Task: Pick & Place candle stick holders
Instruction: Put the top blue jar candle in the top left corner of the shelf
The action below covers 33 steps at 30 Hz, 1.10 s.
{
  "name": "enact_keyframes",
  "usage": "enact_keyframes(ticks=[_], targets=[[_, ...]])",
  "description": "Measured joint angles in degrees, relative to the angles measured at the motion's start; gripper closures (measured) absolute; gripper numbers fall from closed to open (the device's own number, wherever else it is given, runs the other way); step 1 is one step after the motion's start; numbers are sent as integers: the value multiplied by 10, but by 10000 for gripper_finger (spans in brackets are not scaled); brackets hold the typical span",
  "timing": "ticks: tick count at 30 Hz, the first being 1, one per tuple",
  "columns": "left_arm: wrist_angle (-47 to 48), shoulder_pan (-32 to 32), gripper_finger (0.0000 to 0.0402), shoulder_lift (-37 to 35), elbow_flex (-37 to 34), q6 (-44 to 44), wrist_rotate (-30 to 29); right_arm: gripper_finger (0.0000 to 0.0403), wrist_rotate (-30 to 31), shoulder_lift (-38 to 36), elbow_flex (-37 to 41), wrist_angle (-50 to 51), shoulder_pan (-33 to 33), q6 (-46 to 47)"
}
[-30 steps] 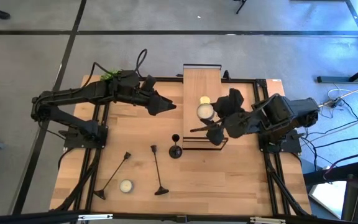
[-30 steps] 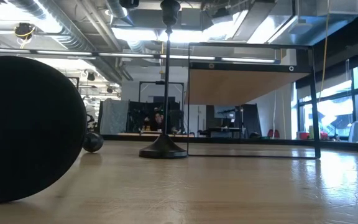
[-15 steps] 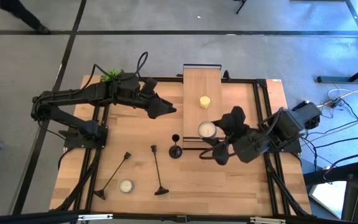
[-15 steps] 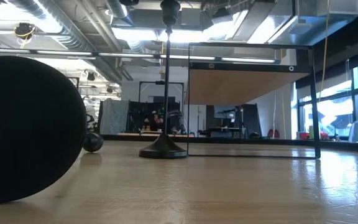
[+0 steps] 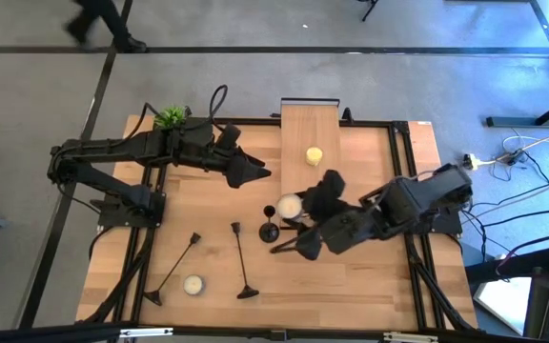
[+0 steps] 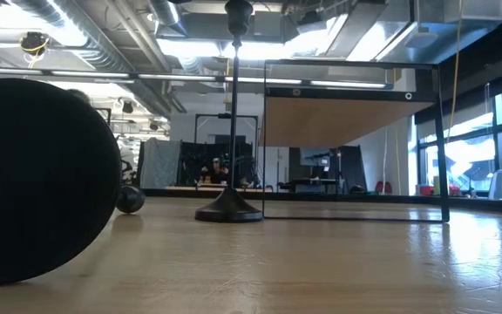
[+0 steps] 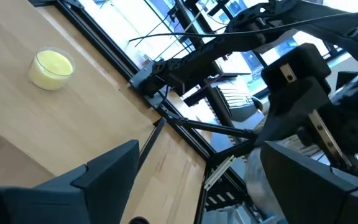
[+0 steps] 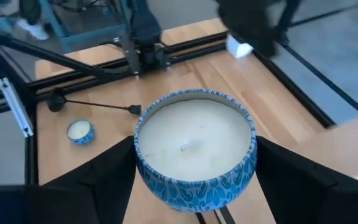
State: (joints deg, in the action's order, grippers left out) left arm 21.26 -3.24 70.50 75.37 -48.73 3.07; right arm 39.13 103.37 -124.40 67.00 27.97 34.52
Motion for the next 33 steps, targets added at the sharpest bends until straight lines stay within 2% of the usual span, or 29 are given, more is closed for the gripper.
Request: enact_keyframes(ticks=[10, 13, 20, 33], targets=[[12, 2, 70, -42, 0, 12, 16, 112, -59, 5, 0, -78, -49, -114], [15, 2, 70, -71, -1, 22, -13, 112, -88, 7, 7, -100, -65, -129], [30, 1, 70, -128, -1, 29, -88, 112, -171, 10, 91, -229, -96, -155], [92, 1, 70, -139, 0, 21, -116, 112, -192, 10, 167, -269, -163, -185]])
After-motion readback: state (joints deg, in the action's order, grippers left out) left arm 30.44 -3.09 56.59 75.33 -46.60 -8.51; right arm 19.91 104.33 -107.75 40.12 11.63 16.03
